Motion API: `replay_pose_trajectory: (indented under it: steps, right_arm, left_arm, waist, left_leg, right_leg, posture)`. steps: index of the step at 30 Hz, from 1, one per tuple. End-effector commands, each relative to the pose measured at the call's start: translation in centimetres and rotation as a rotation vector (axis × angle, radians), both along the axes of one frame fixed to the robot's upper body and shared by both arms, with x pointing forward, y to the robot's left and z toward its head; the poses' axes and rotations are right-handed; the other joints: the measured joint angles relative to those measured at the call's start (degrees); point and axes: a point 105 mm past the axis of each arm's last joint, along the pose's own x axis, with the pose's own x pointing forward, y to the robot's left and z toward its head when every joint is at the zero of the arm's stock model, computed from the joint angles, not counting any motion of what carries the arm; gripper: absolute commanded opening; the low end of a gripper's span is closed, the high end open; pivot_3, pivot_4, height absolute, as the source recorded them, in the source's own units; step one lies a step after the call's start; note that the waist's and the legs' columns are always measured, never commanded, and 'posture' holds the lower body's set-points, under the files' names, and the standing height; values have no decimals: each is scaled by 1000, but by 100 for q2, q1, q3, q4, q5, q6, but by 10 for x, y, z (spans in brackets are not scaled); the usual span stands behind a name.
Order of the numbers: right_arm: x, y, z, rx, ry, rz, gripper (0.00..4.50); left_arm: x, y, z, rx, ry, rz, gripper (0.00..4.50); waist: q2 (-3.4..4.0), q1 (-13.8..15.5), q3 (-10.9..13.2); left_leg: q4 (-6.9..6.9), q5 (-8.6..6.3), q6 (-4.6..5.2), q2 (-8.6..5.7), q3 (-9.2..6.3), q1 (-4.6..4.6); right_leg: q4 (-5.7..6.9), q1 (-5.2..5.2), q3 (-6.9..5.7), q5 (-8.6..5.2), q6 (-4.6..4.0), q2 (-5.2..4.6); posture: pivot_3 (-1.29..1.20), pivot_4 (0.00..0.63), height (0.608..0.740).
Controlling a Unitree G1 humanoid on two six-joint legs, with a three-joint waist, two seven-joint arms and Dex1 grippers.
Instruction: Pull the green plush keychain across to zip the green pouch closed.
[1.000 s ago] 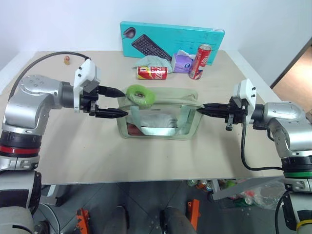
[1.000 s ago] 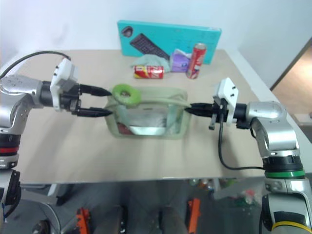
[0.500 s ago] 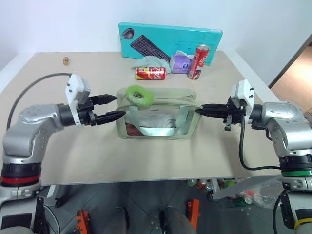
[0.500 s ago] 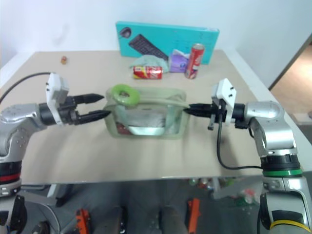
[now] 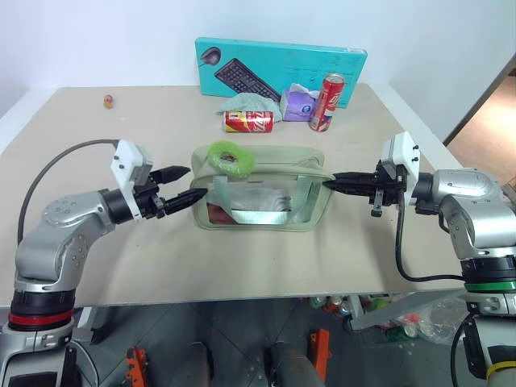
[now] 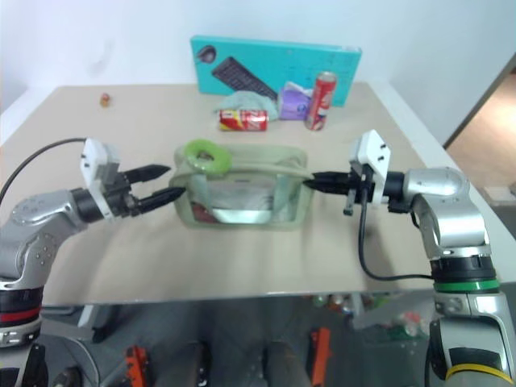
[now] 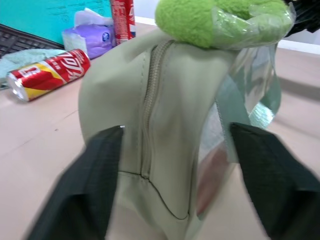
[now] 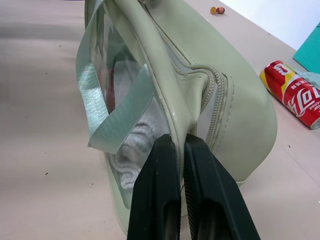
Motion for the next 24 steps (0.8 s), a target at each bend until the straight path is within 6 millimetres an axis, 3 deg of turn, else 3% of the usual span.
replay_pose_trajectory:
  steps: [1, 6, 12, 20, 24]
  right_arm:
    - [-2, -1, 11, -4, -43, 3, 0]
    - [-3, -2, 12, 4, -38, 0, 0]
    - [-5, -3, 14, 30, 0, -4, 0]
    - [-10, -10, 30, -12, -63, -34, 2730]
    - [-14, -4, 61, 26, -147, -50, 4097]
  left_arm:
    - [-2, -4, 10, 4, -57, -10, 1915]
    - [-1, -9, 10, 8, -61, -32, 155]
    - [-1, -13, 10, 7, -57, -52, 29]
    - [-1, -17, 12, 7, -58, -77, 0]
    - [-1, -18, 11, 9, -54, -81, 0]
  waist:
    - [0, 0, 0]
    - [0, -1, 0]
    - [0, -1, 0]
    - [0, 4, 0]
    - [0, 5, 0]
  left_leg:
    - [0, 0, 0, 0, 1, 0]
    - [-2, 0, 0, 0, 6, 2]
    - [-2, 0, 0, 0, 11, 3]
    - [-3, 0, 0, -2, 13, 2]
    - [-5, -1, -1, -2, 15, 2]
  right_leg:
    - [0, -1, 1, 0, 0, 0]
    - [0, -1, 6, 0, 2, 0]
    - [0, -1, 11, -1, 4, 0]
    - [-1, -2, 11, -3, 8, -3]
    - [-2, -3, 13, -4, 10, -4]
  posture:
    - [0, 150, 740]
    - [0, 150, 740]
    - [0, 150, 740]
    - [0, 150, 740]
    - [0, 150, 740]
